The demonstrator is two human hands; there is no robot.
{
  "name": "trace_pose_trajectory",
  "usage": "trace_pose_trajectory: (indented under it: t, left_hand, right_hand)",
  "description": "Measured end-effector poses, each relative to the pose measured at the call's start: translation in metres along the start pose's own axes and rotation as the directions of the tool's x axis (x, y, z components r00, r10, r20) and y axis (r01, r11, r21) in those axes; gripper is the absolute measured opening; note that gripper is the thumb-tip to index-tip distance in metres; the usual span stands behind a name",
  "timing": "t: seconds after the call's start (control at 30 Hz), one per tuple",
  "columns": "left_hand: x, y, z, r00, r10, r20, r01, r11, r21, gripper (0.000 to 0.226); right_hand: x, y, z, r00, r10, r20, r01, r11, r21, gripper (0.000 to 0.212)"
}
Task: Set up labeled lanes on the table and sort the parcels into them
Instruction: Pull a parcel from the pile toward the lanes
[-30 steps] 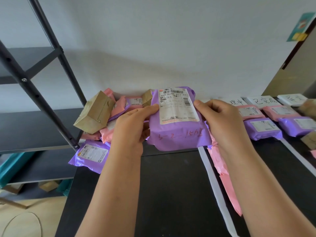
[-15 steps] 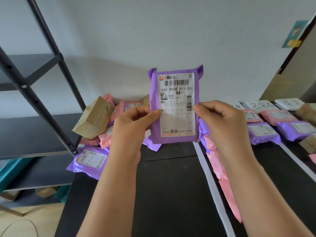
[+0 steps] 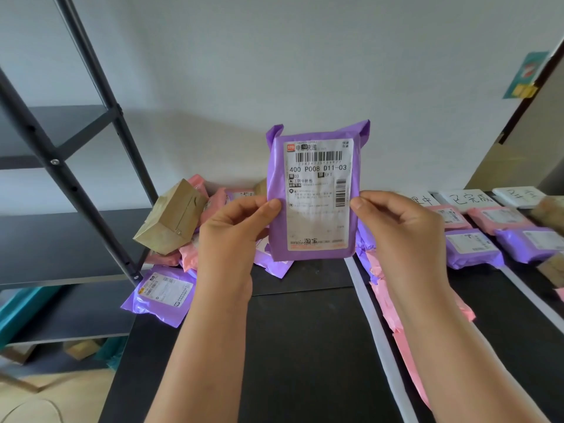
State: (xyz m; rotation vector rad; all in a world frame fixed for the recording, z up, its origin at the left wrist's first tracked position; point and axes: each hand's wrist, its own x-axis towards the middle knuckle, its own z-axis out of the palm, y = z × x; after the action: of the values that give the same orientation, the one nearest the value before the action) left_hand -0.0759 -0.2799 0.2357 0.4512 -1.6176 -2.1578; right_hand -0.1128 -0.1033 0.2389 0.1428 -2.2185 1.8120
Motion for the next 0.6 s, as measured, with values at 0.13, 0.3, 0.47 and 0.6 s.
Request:
trace_pose_trajectory:
  t: [0.13, 0.3, 0.47, 0.6]
  left_hand:
    - [-0.0025, 0.0025, -0.0001, 1.0, 0.013, -0.018, -0.013, 1.0, 0.007, 0.002]
    - [-0.0046, 0.002, -0.0028, 0.996, 0.086, -0.035, -0.082, 0.99, 0.112, 0.003]
    - [-0.0074, 0.0004, -0.0068, 0.994, 0.102, -0.031, -0.093, 0.972, 0.217, 0.002]
    - [-0.0081, -0.0021, -0.006, 0.988, 0.153, -0.005, -0.14, 0.916, 0.375, 0.004]
  right_hand:
    - [-0.0013, -0.0011, 0.0021, 0.999, -0.025, 0.023, 0.025, 0.999, -0.042, 0.009]
    - [-0.0004, -0.0066, -0.0027, 0.989, -0.128, -0.069, 0.124, 0.99, -0.069, 0.027]
    - [-0.0005, -0.0069, -0.0037, 0.965, -0.258, -0.051, 0.243, 0.948, -0.208, 0.029]
    - [-0.0017, -0.0014, -0.0017, 0.93, -0.368, 0.007, 0.343, 0.861, -0.375, 0.036]
